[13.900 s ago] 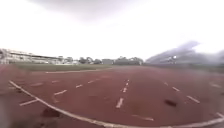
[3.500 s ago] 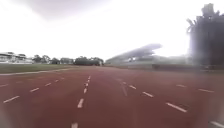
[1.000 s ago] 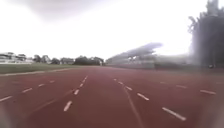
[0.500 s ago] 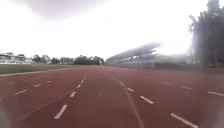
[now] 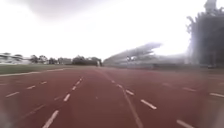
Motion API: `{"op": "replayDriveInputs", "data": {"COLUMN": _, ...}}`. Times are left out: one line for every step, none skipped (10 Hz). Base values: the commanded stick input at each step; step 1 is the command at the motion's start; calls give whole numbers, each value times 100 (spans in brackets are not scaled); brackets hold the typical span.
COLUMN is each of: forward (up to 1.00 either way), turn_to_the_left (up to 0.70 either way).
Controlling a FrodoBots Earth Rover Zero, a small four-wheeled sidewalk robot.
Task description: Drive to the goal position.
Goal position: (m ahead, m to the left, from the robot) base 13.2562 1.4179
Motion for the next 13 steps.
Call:
{"op": "replayDriveInputs", "data": {"forward": 45, "turn_to_the_left": -27}}
{"op": "replayDriveInputs", "data": {"forward": 45, "turn_to_the_left": -27}}
{"op": "replayDriveInputs", "data": {"forward": 45, "turn_to_the_left": -27}}
{"op": "replayDriveInputs", "data": {"forward": 45, "turn_to_the_left": -27}}
{"op": "replayDriveInputs", "data": {"forward": 45, "turn_to_the_left": -27}}
{"op": "replayDriveInputs", "data": {"forward": 45, "turn_to_the_left": -27}}
{"op": "replayDriveInputs", "data": {"forward": 45, "turn_to_the_left": -27}}
{"op": "replayDriveInputs", "data": {"forward": 45, "turn_to_the_left": -27}}
{"op": "replayDriveInputs", "data": {"forward": 45, "turn_to_the_left": -27}}
{"op": "replayDriveInputs", "data": {"forward": 45, "turn_to_the_left": -27}}
{"op": "replayDriveInputs", "data": {"forward": 45, "turn_to_the_left": -27}}
{"op": "replayDriveInputs", "data": {"forward": 45, "turn_to_the_left": -27}}
{"op": "replayDriveInputs", "data": {"forward": 45, "turn_to_the_left": -27}}
